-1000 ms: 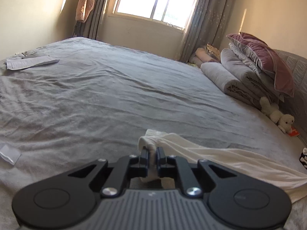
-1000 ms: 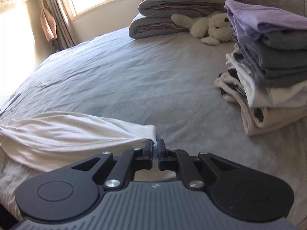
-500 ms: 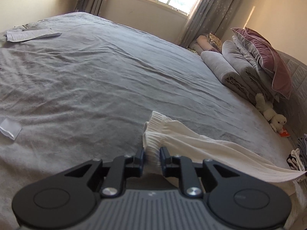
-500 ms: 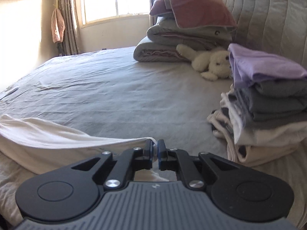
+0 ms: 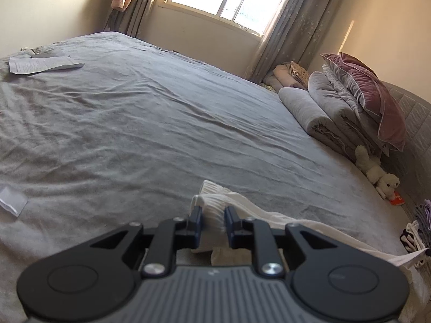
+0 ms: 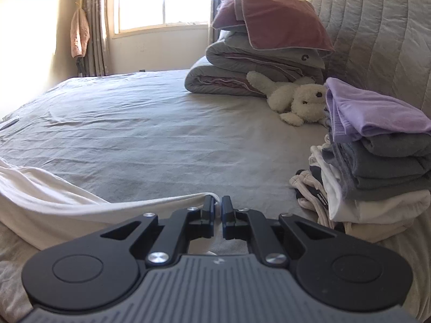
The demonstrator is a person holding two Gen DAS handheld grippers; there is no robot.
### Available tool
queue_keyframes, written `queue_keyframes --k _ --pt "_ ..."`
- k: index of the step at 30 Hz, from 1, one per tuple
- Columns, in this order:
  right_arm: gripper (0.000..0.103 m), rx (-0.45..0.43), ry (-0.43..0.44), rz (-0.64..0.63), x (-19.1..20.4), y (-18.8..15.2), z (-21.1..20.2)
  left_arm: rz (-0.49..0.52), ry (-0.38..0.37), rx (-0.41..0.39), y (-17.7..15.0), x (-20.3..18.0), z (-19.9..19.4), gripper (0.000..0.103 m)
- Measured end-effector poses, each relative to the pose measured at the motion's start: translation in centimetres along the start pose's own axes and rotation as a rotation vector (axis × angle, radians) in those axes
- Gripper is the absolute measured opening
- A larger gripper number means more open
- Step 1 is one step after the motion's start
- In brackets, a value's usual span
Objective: Fold clothes
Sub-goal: 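Open the right gripper and lay the leg down, left gripper holding the waistband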
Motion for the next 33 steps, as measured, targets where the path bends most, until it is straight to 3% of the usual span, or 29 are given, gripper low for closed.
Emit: queue_keyframes --k 4,12,14,16,20,22,25,26,27,28,30,31,32,33 --pt "0.007 -0.003 -0.028 0.003 -0.3 0.1 0.1 -0.019 0.019 -0.007 0.3 0.1 0.5 0.018" --pt "0.007 -0.002 -0.052 0.025 -1.2 0.1 -0.1 0.036 0.018 -0.007 0.3 -0.6 0.4 0.021" --pt "0.007 0.019 -0.055 0.028 -1.4 -0.2 -0.1 0.029 0.008 0.019 -0.1 -0.6 0.5 0.037" --pt "0.010 0.062 -0.057 0.027 -1.7 -0.9 0.2 0.006 0.017 0.037 -0.3 -0.1 0.5 0.045" --pt "0.010 0.087 -0.082 0.006 -1.9 -1.6 0.4 -0.098 0.021 0.110 -1.3 1.1 0.9 0.049" --pt "0.015 0.074 -0.046 -0.018 -1.0 -1.5 0.2 -0.157 0.011 0.182 -2.6 1.3 1.4 0.051" --pt "0.016 0.071 0.042 -0.104 1.8 -1.8 0.1 -0.187 0.011 0.223 -3.9 1.4 2.5 0.062" --pt "0.018 0.074 0.080 -0.141 3.1 -2.0 0.2 -0.193 0.014 0.226 -4.1 1.4 2.9 0.064" --pt "0.027 0.077 0.117 -0.181 4.5 -2.2 0.2 -0.199 0.017 0.228 -4.3 1.4 3.2 0.065" --pt "0.044 0.083 0.155 -0.234 6.3 -2.7 0.3 -0.202 0.013 0.231 -4.4 1.1 3.6 0.066" --pt "0.059 0.087 0.230 -0.370 10.3 -3.9 0.3 -0.196 0.022 0.213 -4.2 0.6 4.3 0.066" --pt "0.059 0.089 0.268 -0.435 12.3 -4.6 0.3 -0.192 0.031 0.205 -4.1 0.4 4.7 0.058" --pt "0.059 0.090 0.304 -0.496 14.1 -5.2 0.3 -0.177 0.045 0.214 -4.2 0.1 5.1 0.034" --pt "0.059 0.090 0.334 -0.540 15.6 -5.7 0.5 -0.162 0.059 0.225 -4.3 -0.1 5.5 0.028"
Point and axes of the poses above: each gripper's, at about its wrist camera, not at the fingertips, and z roughly the way its jaws point, x to its left, y to its top, the point moved 10 cm from there along z, roughly the way its jaws point, and after that the axes turned 6 degrees about z, right-handed, at the moved point
